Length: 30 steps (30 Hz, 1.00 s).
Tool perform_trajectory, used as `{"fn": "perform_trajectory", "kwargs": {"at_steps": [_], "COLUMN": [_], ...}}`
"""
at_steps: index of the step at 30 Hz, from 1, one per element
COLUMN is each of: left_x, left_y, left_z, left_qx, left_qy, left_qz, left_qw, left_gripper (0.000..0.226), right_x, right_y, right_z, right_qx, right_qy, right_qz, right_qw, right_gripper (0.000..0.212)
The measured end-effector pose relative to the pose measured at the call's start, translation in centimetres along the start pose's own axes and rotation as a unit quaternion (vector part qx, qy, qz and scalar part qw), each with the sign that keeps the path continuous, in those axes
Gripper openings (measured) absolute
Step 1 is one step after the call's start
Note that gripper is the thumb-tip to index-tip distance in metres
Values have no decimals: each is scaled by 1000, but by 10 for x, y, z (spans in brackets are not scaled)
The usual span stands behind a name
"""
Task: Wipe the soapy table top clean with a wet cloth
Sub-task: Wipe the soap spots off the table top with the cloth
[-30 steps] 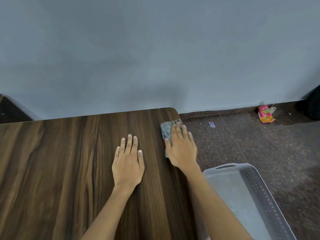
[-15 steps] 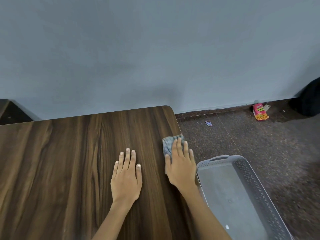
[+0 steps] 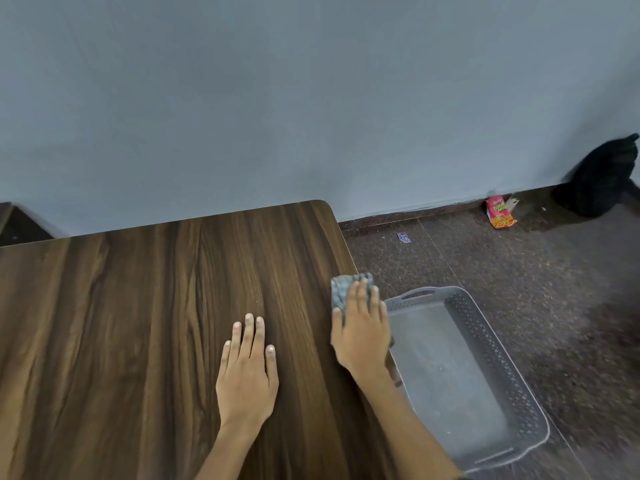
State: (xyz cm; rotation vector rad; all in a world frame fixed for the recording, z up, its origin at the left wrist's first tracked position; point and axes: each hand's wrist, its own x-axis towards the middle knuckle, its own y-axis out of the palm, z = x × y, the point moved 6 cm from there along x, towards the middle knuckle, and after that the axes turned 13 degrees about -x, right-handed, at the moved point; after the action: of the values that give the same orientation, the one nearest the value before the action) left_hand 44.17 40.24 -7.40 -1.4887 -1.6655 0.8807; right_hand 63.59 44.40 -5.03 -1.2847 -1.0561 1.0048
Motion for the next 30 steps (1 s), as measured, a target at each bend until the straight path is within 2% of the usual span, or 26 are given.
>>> {"fn": "perform_trajectory", "kwargs": {"at_steps": [3,5,6,8,11,14,15,17,20,22,25,28,30], "left_x": [-12,-22,-28,-40,-62,-81,-86,-97,-113,-125,-144,-157,-165], "left_y": [0,-2,-3,-4,-6,-7,-7,-7,-7,-9,-14,-19,-20], "left_z": [-1,-1,-1,1,3,4,3,3,4,3,1,-1,1], "left_qx": [-5,-5,-4,-5,-7,-8,-8,-9,-7,-3,2,11,14], "left_qy": [-7,-3,-2,0,0,1,1,-3,-3,-1,0,5,5], "left_qz": [2,9,14,20,24,24,21,18,29,35,48,61,62], "left_qw": [1000,1000,1000,1000,1000,1000,1000,1000,1000,999,999,998,998], "left_gripper": [58,58,58,58,63,61,59,58,53,52,57,64,64], "right_x": [-26,-80,-107,-144,-144,-107,-99,-106,-175,-220,-229,-188,-160], "right_y": [-5,-8,-9,-9,-3,-6,-7,-9,-10,-12,-13,-9,-12], "right_z": [28,33,27,-3,-50,-39,-26,-1,16,-1,-49,-71,-55], "right_qx": [-17,-12,-11,-9,-29,-20,-14,-18,-24,-16,-21,-32,-18], "right_qy": [-113,-216,-240,-206,-51,17,10,-61,-214,-234,-126,8,19], "right_qz": [-29,-27,-25,-28,-28,-1,9,-11,7,14,-12,5,36], "right_qw": [993,976,970,978,998,1000,1000,998,977,972,992,999,999], "right_gripper": [57,54,55,56,57,61,60,57,57,58,57,61,66]}}
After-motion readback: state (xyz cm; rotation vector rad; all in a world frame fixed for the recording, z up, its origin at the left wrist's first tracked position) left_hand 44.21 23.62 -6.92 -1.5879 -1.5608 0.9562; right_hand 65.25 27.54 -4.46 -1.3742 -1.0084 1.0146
